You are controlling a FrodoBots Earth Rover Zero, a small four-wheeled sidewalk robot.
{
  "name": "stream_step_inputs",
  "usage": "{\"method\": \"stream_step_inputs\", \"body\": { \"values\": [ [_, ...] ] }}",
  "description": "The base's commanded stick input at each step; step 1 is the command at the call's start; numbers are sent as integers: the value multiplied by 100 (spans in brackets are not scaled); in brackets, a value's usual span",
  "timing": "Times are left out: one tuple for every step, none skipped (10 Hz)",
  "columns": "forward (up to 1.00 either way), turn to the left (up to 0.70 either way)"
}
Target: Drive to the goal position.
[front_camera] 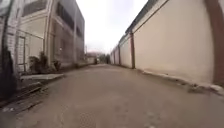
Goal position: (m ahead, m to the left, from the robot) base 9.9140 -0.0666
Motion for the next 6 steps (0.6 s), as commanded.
{"method": "stream_step_inputs", "body": {
  "values": [
    [70,0],
    [70,0],
    [70,0],
    [70,0],
    [70,0],
    [70,0]
  ]
}}
